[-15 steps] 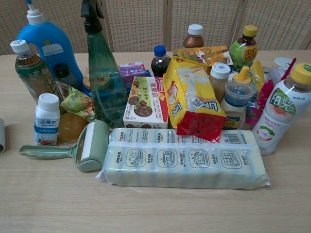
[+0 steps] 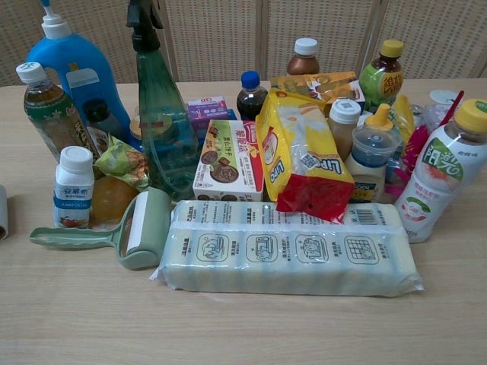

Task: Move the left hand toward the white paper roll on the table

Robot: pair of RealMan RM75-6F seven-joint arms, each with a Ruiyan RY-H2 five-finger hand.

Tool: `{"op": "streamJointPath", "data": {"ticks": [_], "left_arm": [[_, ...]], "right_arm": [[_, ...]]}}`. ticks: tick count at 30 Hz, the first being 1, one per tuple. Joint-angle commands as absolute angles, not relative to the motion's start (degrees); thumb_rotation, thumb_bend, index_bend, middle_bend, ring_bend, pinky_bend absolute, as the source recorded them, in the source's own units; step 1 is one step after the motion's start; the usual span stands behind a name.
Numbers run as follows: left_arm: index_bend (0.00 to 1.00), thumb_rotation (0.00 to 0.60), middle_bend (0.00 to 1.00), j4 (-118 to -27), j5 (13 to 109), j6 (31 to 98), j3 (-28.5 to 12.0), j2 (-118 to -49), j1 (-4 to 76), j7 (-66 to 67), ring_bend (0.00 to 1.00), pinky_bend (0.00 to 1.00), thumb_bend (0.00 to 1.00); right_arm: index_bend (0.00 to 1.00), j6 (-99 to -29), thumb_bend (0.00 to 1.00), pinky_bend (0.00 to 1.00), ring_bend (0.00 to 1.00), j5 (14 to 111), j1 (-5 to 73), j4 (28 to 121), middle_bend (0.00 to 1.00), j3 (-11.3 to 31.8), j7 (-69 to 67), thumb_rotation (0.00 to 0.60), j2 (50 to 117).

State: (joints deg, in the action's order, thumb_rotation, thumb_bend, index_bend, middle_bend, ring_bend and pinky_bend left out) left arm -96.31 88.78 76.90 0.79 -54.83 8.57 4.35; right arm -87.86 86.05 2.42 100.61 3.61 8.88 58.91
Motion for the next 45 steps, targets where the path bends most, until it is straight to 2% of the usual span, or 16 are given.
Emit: {"op": "streamJointPath", "data": {"ticks": [1, 8, 19, 35, 45], "left_arm": [[0.0, 0.549, 0.0, -93.84, 89.0, 73.18, 1.96, -54.86, 10.22, 4.95, 0.0, 0.0, 0.49], [0.0, 0.546, 0.0, -88.04, 87.08, 66.59, 2.87, -58.97, 12.67, 13.71, 0.0, 0.0, 0.49], [0.0, 0.55, 0.0, -79.06, 81.85, 60.77, 2.83, -67.1, 14.52, 21.34, 0.0, 0.0, 0.33], [0.0, 0.551, 0.0, -64.91, 80.76, 59.53, 0.59, -80.26, 17.59, 18.4, 0.0, 0.0, 0.32], [0.0, 0.552, 0.0, -62.33, 80.08, 56.48, -0.39, -84.84, 21.12, 20.23, 0.0, 0.0, 0.32]], "right_arm": [[0.0, -87.95, 0.15, 0.0, 0.0, 85.91, 2.28, 100.82, 0.04, 3.62, 8.99, 0.389, 58.74], [0.0, -87.74, 0.15, 0.0, 0.0, 85.96, 2.41, 101.38, 0.04, 3.78, 9.45, 0.392, 58.36], [0.0, -88.32, 0.15, 0.0, 0.0, 84.89, 1.69, 101.06, 0.04, 3.98, 9.45, 0.387, 58.5], [0.0, -88.32, 0.15, 0.0, 0.0, 84.11, 1.38, 102.02, 0.04, 4.25, 10.39, 0.392, 57.66], [0.0, -88.48, 0.15, 0.0, 0.0, 83.33, 0.87, 101.79, 0.04, 4.32, 9.92, 0.392, 57.36]]}}
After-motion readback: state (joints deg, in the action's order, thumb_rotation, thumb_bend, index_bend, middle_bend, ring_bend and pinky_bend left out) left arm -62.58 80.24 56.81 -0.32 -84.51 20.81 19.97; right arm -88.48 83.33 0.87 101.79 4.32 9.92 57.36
